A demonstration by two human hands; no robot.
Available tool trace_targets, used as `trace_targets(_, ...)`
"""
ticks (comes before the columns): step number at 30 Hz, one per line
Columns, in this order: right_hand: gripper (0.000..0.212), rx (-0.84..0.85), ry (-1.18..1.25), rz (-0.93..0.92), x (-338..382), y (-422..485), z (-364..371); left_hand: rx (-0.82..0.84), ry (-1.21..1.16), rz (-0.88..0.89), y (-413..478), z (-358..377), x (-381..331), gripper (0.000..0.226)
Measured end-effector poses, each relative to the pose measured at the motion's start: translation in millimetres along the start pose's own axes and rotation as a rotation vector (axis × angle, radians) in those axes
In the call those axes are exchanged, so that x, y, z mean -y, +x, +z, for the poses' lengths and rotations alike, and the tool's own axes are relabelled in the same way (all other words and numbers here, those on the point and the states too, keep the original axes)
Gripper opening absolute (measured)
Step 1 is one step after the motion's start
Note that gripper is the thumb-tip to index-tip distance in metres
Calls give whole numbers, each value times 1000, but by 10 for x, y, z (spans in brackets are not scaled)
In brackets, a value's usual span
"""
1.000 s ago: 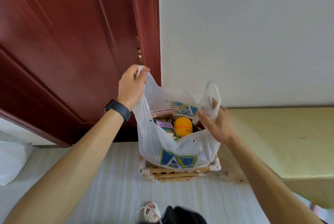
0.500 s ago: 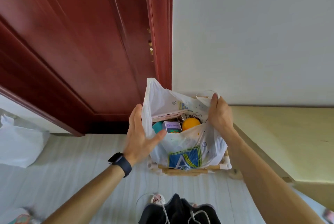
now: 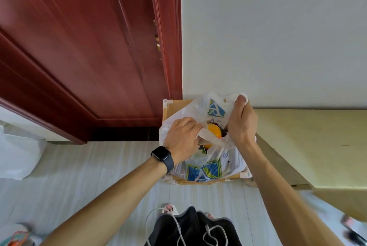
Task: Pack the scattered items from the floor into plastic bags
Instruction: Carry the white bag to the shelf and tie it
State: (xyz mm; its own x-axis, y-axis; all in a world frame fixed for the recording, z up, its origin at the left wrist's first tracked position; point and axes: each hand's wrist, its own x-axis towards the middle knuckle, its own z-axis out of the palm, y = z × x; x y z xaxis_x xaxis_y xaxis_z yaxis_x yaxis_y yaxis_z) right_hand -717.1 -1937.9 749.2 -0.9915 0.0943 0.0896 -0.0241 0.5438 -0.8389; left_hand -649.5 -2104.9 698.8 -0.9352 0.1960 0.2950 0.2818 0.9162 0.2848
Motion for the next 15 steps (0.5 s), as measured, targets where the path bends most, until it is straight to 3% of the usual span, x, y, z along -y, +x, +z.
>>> trace_targets(2, 51, 107, -65, -78, 48, -131, -9, 81, 117, 29, 58, 24, -41, 31)
trace_targets(4, 50, 249, -279, -235, 54, -215, 68, 125, 201, 18, 101, 15, -61, 22)
trace_targets(6, 48, 303, -467, -413, 24, -246, 227, 130, 232, -20, 113, 3, -72, 19)
trace_targets(8, 38, 313, -568, -478, -3, -253, 364, 95, 193, -47, 69, -6, -57, 25)
trace_targets(10, 27, 295, -578, -558, -39, -268, 430, 64, 92, -92, 20, -16, 3, 26)
trace_targets(12, 28, 308, -628, -640, -82, -280, 440, 65, -34, -180, -40, -52, 58, 27)
trace_targets(15, 29, 344, -666, -706, -205, -271, 420, 69, -470, -321, -140, -128, 45, 65)
